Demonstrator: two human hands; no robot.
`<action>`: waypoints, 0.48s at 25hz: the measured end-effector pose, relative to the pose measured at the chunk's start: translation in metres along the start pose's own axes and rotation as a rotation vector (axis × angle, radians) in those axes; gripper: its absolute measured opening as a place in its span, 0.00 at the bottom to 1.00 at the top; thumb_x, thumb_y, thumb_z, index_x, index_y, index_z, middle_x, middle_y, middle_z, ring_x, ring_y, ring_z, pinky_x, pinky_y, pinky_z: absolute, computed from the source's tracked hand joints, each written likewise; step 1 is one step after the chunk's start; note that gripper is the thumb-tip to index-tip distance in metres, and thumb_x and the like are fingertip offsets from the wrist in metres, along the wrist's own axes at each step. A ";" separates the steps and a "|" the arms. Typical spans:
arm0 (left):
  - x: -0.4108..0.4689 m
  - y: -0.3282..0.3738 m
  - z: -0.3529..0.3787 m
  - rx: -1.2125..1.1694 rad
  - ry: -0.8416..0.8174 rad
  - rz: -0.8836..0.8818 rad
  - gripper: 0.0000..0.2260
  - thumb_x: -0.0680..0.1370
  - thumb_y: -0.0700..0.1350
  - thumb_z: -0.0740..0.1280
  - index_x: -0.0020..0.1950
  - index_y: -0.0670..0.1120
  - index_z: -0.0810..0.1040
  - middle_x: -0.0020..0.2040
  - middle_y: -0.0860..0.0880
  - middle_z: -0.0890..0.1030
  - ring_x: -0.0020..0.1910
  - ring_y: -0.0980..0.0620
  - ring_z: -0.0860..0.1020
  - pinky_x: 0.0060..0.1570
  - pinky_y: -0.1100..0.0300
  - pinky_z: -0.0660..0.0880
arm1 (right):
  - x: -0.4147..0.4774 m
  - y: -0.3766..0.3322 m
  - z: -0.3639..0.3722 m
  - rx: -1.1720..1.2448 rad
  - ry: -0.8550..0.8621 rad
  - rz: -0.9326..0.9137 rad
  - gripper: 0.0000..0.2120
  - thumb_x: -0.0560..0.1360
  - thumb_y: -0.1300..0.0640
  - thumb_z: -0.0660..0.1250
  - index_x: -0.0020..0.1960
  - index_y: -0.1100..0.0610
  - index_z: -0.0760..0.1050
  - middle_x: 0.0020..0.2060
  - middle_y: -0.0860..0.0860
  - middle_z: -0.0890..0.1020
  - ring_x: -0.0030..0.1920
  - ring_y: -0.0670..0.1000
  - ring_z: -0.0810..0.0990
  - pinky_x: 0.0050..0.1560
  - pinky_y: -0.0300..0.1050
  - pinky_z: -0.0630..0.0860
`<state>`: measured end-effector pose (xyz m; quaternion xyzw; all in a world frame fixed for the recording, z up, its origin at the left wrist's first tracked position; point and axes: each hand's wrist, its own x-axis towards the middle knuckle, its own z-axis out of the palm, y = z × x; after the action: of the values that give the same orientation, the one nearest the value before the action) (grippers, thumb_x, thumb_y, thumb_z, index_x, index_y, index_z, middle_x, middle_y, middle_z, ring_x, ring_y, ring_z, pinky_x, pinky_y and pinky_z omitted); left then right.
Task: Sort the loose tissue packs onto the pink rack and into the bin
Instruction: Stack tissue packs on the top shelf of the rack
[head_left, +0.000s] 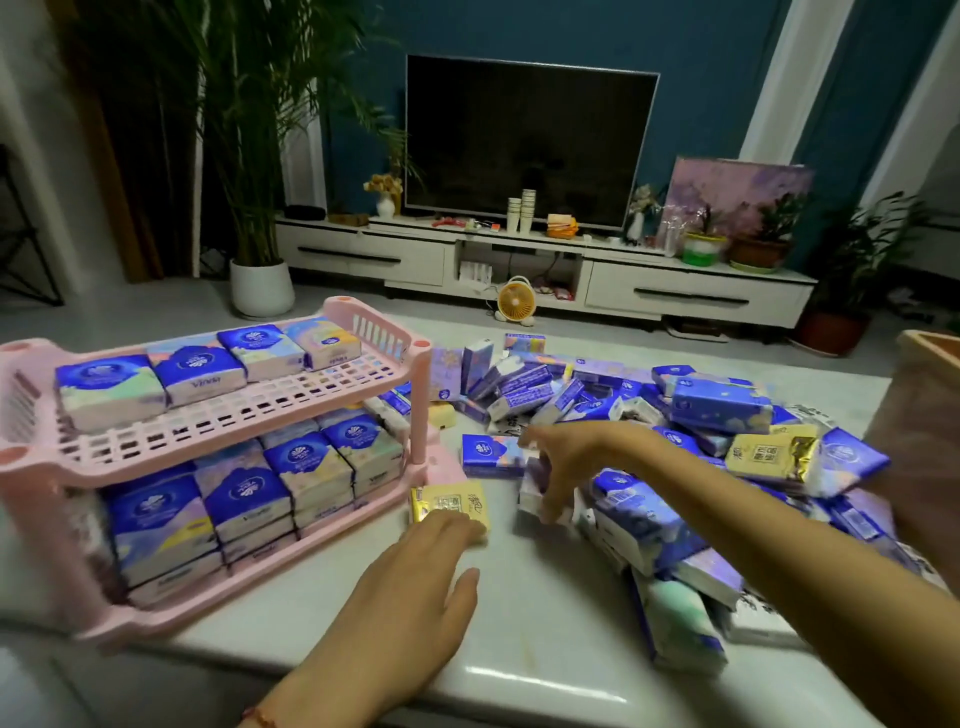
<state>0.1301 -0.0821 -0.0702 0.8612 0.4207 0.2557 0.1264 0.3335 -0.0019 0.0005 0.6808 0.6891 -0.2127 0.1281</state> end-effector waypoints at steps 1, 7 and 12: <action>0.000 -0.001 -0.003 -0.077 0.028 -0.029 0.19 0.79 0.55 0.56 0.69 0.62 0.57 0.70 0.63 0.61 0.67 0.63 0.64 0.63 0.69 0.62 | -0.009 -0.004 -0.011 0.100 -0.006 -0.042 0.39 0.67 0.57 0.76 0.72 0.53 0.59 0.61 0.52 0.73 0.55 0.54 0.76 0.52 0.46 0.75; 0.006 -0.004 -0.015 -0.212 0.232 0.134 0.21 0.70 0.57 0.63 0.62 0.67 0.63 0.58 0.72 0.67 0.60 0.70 0.66 0.58 0.77 0.63 | -0.044 -0.051 -0.023 0.325 -0.175 -0.438 0.33 0.69 0.62 0.73 0.69 0.52 0.63 0.57 0.52 0.77 0.58 0.54 0.78 0.53 0.41 0.77; 0.004 -0.014 -0.026 -0.036 0.383 0.167 0.13 0.72 0.53 0.60 0.56 0.56 0.69 0.50 0.55 0.79 0.48 0.60 0.73 0.47 0.69 0.69 | -0.013 -0.040 -0.020 0.740 -0.235 -0.480 0.15 0.76 0.58 0.65 0.62 0.56 0.69 0.51 0.53 0.81 0.46 0.49 0.80 0.48 0.42 0.78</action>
<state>0.1085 -0.0702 -0.0534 0.8263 0.3595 0.4319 0.0379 0.2963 -0.0030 0.0291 0.4730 0.6857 -0.5442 -0.0995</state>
